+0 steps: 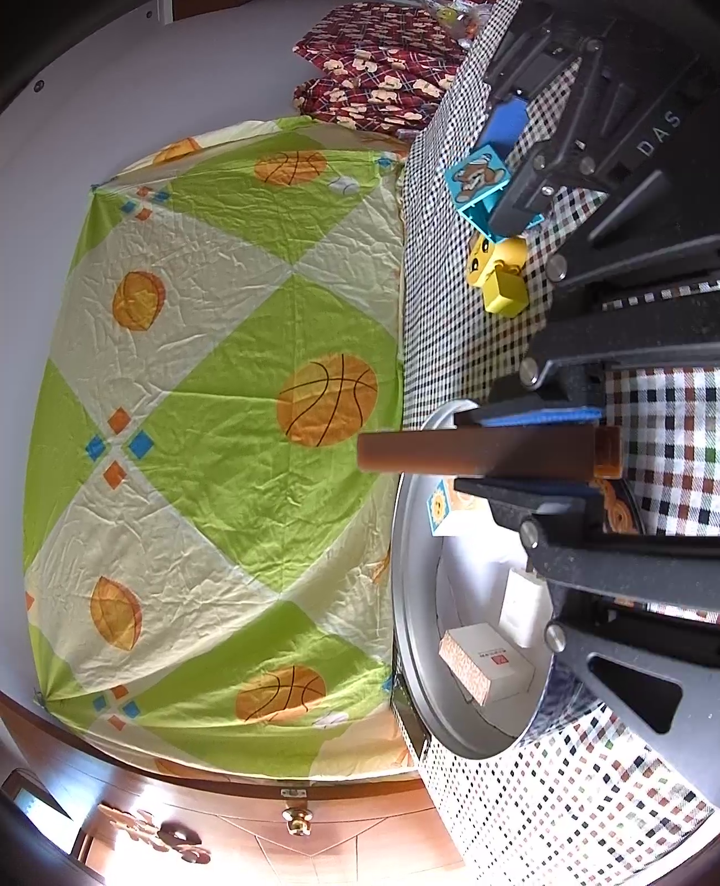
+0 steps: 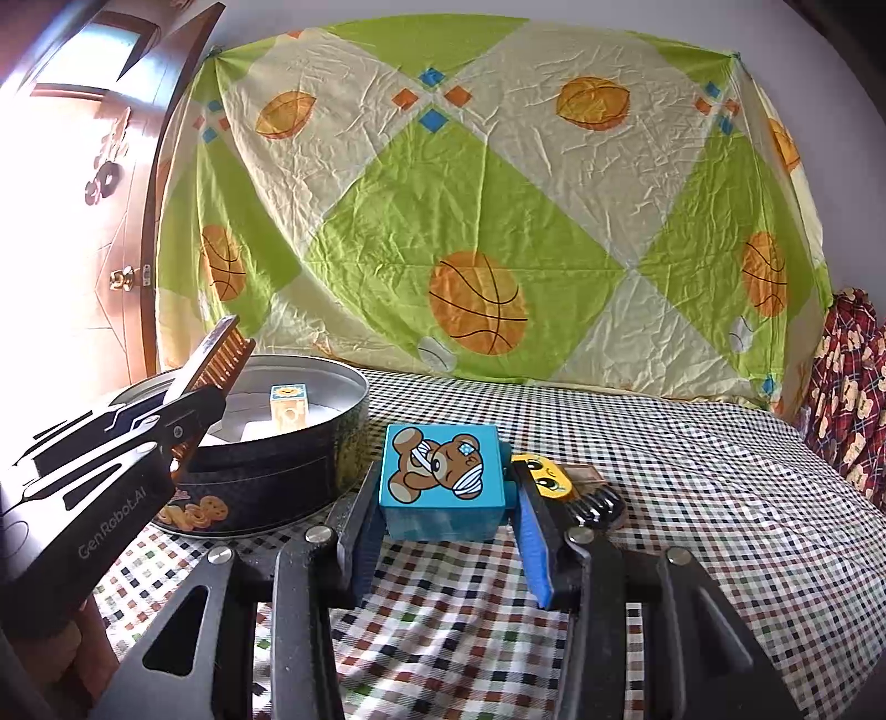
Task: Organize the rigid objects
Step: 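Lift and carry the brush toward the tin with left tool while right tool carries the bear block, then lower the brush into the tin and open left tool while right tool releases the bear block inside, then withdraw both tools from the tin toward the black comb and yellow face block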
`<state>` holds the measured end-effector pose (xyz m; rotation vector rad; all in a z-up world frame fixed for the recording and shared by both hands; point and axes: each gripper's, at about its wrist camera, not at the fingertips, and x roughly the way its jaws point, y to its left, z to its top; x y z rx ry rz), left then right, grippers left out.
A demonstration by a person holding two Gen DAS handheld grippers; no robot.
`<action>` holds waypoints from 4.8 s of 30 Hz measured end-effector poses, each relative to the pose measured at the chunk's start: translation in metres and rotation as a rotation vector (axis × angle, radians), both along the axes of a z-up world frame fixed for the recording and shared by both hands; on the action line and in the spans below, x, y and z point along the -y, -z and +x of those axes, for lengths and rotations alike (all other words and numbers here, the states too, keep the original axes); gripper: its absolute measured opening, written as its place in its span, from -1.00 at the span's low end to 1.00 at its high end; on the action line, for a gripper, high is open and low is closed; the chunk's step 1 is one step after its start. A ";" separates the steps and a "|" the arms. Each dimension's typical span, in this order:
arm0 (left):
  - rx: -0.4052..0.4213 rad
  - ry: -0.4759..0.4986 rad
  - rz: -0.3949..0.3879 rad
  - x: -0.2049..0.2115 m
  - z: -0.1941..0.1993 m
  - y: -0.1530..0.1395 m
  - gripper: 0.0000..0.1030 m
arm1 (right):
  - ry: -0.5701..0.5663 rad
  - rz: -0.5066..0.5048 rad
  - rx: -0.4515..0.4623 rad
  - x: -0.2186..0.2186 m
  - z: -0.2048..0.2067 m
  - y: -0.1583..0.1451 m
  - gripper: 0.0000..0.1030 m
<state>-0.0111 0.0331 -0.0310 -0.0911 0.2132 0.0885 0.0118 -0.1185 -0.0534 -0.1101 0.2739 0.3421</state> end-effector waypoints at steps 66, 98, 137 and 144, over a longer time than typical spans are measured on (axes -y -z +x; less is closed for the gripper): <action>-0.036 -0.114 -0.037 -0.078 0.000 0.002 -0.74 | -0.211 -0.015 -0.083 -0.081 0.005 -0.002 -0.13; -0.344 0.012 -0.027 -0.106 0.070 -0.009 -0.74 | -0.321 -0.010 -0.277 -0.122 0.086 -0.031 -0.12; -0.301 0.101 0.013 0.007 0.061 -0.005 0.88 | -0.006 0.032 -0.366 0.086 0.097 -0.012 0.54; -0.341 0.109 0.036 0.027 0.073 0.004 0.88 | -0.088 -0.027 -0.426 0.079 0.106 -0.005 0.72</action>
